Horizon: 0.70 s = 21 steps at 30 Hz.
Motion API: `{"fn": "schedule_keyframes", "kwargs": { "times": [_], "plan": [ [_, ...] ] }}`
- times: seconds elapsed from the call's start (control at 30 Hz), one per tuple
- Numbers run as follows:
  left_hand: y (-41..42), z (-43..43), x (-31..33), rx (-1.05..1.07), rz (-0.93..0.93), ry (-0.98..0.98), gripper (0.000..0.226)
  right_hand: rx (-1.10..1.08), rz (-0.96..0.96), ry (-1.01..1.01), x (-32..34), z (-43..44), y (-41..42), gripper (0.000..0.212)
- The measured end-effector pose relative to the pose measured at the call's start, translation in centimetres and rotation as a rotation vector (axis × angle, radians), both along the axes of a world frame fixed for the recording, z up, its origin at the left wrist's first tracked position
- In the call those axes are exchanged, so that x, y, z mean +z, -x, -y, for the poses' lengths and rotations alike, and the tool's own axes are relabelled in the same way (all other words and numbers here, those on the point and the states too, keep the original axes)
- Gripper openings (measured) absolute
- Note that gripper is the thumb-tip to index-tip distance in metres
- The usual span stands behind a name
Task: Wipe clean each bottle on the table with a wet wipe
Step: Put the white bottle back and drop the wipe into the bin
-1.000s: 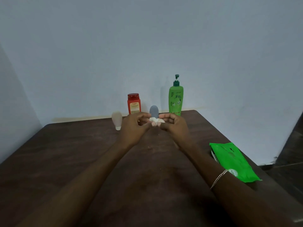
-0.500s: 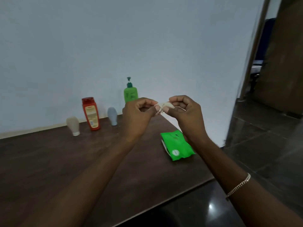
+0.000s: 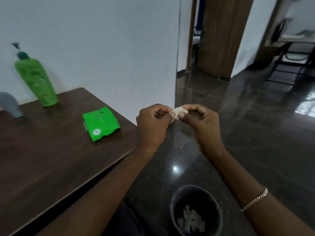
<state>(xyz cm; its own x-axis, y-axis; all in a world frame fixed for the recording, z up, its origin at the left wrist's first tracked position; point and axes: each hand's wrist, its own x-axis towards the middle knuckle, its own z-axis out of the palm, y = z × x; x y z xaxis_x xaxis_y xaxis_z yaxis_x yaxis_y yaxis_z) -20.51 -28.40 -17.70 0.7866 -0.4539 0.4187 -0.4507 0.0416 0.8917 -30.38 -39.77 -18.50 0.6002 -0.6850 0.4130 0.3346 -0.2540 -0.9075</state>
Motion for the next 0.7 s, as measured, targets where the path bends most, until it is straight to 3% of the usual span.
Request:
{"fn": "schedule_keyframes", "kwargs": {
  "times": [0.33, 0.7],
  "plan": [
    [5.8, 7.6, -15.5, -0.104, -0.13, -0.231, 0.005, -0.139, -0.238, -0.219, -14.0, 5.3, 7.6, 0.022],
    [8.6, 9.4, -33.2, -0.119, -0.423, -0.69, 0.015, -0.233, -0.718, -0.384, -32.6, 6.1, 11.4, 0.006]
  ]
}}
